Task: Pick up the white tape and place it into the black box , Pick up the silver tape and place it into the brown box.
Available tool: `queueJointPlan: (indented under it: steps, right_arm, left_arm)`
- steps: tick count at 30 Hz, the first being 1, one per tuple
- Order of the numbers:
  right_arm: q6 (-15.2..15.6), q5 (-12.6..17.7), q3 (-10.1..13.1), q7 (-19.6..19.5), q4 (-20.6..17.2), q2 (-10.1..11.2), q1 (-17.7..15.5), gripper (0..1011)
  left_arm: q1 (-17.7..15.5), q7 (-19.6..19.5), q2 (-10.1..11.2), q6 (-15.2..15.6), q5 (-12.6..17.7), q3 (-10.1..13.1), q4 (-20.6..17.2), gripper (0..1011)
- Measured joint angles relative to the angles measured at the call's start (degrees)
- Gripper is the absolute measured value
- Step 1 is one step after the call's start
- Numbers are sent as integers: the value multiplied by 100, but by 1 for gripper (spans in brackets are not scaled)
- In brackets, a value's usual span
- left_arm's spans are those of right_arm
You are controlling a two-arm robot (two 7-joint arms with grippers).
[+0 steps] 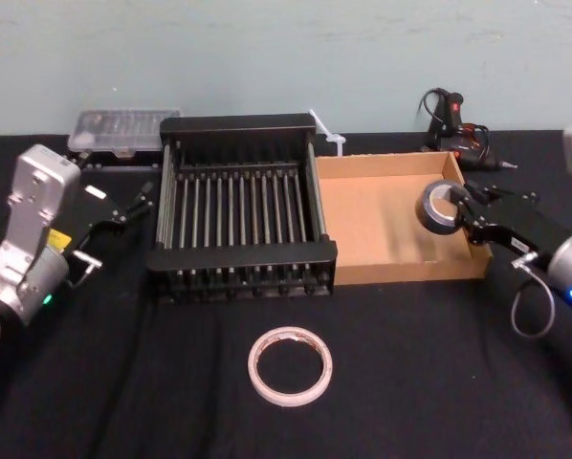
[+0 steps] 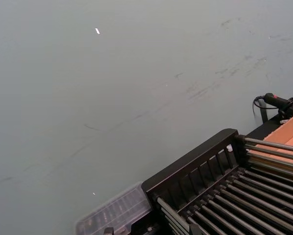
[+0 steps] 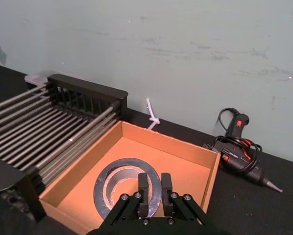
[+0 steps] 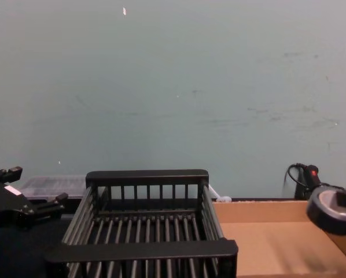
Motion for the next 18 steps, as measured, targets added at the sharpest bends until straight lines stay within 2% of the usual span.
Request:
queueJointPlan:
  steps: [8, 18]
  right_arm:
    - [34, -177, -253, 10, 480, -143, 423, 162]
    - [25, -357, -442, 18, 1013, -363, 875, 162]
  left_arm:
    - [0, 0, 0, 0, 0, 0, 0, 1001]
    - [0, 0, 0, 0, 0, 0, 0, 1001]
